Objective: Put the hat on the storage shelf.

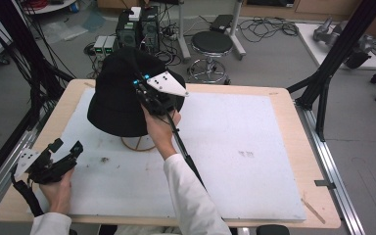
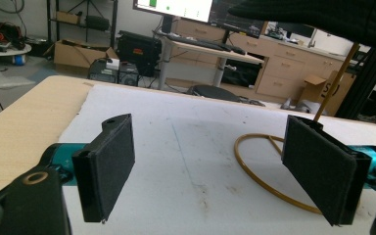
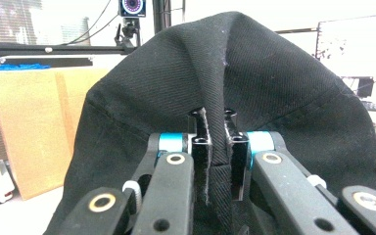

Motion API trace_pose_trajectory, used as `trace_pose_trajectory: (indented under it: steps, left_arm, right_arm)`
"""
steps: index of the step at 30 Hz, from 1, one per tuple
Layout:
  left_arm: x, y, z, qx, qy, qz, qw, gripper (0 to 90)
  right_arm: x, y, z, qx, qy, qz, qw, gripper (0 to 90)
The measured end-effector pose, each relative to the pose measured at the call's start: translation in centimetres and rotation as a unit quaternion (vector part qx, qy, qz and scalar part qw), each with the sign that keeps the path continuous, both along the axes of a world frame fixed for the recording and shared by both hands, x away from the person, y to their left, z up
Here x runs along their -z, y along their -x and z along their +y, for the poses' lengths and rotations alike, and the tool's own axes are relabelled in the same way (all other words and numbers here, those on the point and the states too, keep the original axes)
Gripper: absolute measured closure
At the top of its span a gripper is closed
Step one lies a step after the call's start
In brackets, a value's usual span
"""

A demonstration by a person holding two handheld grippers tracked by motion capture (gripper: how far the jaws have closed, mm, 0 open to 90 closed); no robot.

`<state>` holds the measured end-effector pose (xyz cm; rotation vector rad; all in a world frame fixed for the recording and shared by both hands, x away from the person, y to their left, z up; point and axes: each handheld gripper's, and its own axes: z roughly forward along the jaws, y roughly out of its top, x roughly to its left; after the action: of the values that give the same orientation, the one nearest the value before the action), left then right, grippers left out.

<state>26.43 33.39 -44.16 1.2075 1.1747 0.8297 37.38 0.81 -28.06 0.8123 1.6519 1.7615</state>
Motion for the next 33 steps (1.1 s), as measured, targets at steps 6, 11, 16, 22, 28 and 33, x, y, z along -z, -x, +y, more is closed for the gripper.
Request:
trace_pose_trajectory:
  steps: [6, 11, 16, 22, 28, 33]
  left_arm:
    - [0.0, 0.0, 0.0, 0.001, 0.0, 0.0, 1.0, 20.3]
    - [0.0, 0.0, 0.0, 0.001, -0.001, 0.0, 1.0, 20.3]
    - [0.0, 0.0, 0.0, 0.002, -0.001, 0.0, 1.0, 20.3]
    - [0.0, 0.1, 0.0, 0.003, 0.002, 0.001, 1.0, 20.3]
    - [0.0, 0.1, 0.0, 0.003, 0.003, 0.001, 1.0, 20.3]
    - [0.0, 0.1, 0.0, 0.004, 0.004, 0.001, 1.0, 20.3]
  right_arm:
    - [0.3, 0.3, -0.1, -0.002, -0.001, 0.001, 1.0, 85.3]
    - [0.5, 0.4, -0.3, -0.001, -0.005, 0.0, 1.0, 84.7]
    - [0.6, 0.4, -0.3, 0.01, -0.009, -0.002, 0.9999, 77.3]
    - [0.6, 0.7, -0.1, 0.023, 0.004, -0.022, 0.9995, 69.3]
    - [0.3, 1.0, -0.3, 0.029, 0.002, -0.038, 0.9989, 54.8]
    - [0.2, 1.0, -0.5, 0.045, 0.001, -0.036, 0.9983, 45.3]
